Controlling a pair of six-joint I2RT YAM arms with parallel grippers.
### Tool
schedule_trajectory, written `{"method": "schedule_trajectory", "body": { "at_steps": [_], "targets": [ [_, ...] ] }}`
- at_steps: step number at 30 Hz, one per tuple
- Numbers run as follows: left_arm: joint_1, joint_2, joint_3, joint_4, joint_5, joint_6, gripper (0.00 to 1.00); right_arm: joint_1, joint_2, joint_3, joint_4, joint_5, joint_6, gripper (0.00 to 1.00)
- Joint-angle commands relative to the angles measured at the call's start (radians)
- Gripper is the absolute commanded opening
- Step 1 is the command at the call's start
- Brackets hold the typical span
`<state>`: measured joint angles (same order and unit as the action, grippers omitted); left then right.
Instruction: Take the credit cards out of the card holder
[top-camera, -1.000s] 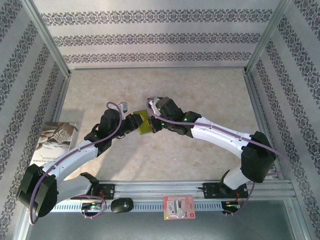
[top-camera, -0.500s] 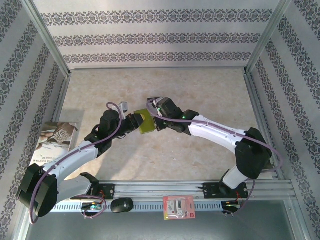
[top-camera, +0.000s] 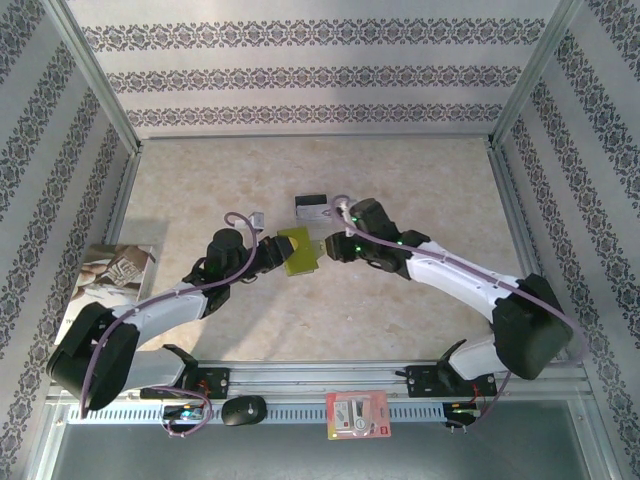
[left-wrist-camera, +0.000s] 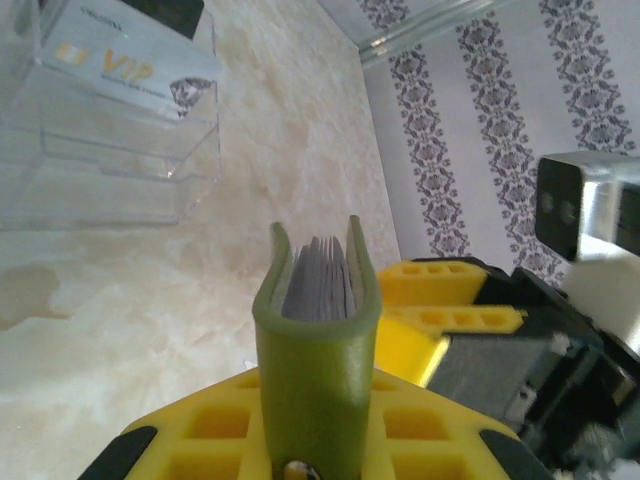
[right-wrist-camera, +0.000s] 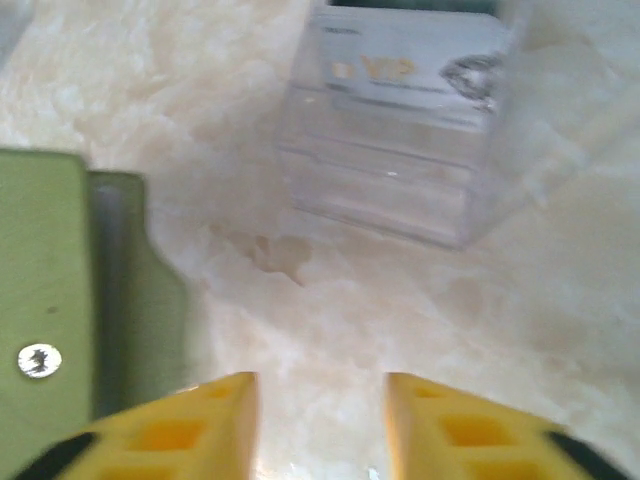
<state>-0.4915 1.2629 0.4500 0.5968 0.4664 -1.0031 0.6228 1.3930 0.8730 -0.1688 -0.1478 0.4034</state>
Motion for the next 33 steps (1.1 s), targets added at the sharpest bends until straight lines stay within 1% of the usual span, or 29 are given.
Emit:
{"method": "schedule_trajectory", "body": {
  "at_steps": [1, 3, 8, 12, 15, 19, 20, 22, 28, 30, 32, 33],
  "targets": [
    [-0.007, 0.017, -0.006, 0.217, 0.078, 0.011, 0.00, -0.070, -0.105, -0.110, 0.203, -0.188, 0.104, 0.50],
    [-0.007, 0.022, -0.001, 0.226, 0.085, 0.025, 0.00, -0.084, -0.147, -0.160, 0.300, -0.259, 0.134, 0.57],
    [-0.008, 0.019, 0.001, 0.263, 0.095, 0.046, 0.00, -0.073, -0.157, -0.216, 0.524, -0.423, 0.209, 0.66],
    [-0.007, 0.031, -0.017, 0.407, 0.133, 0.020, 0.00, -0.054, -0.111, -0.184, 0.546, -0.484, 0.214, 0.75],
    [-0.007, 0.050, -0.026, 0.499, 0.161, -0.006, 0.00, -0.051, -0.078, -0.167, 0.563, -0.505, 0.225, 0.78],
    [-0.007, 0.087, -0.034, 0.605, 0.191, -0.049, 0.00, -0.052, -0.058, -0.169, 0.585, -0.514, 0.239, 0.79],
    [-0.006, 0.099, -0.037, 0.626, 0.193, -0.060, 0.00, -0.052, -0.054, -0.170, 0.601, -0.529, 0.246, 0.77],
    [-0.006, 0.114, -0.040, 0.639, 0.187, -0.073, 0.00, -0.055, -0.051, -0.170, 0.612, -0.545, 0.256, 0.71],
    [-0.004, 0.112, -0.052, 0.608, 0.149, -0.062, 0.00, -0.065, -0.079, -0.198, 0.609, -0.558, 0.280, 0.42],
    [-0.002, 0.107, -0.049, 0.585, 0.143, -0.057, 0.00, -0.065, -0.089, -0.209, 0.600, -0.553, 0.285, 0.30],
    [-0.003, 0.113, -0.045, 0.580, 0.140, -0.061, 0.00, -0.063, -0.097, -0.215, 0.594, -0.545, 0.291, 0.20],
    [-0.003, 0.116, -0.043, 0.579, 0.135, -0.067, 0.06, -0.063, -0.102, -0.212, 0.581, -0.540, 0.293, 0.14]
  ]
}}
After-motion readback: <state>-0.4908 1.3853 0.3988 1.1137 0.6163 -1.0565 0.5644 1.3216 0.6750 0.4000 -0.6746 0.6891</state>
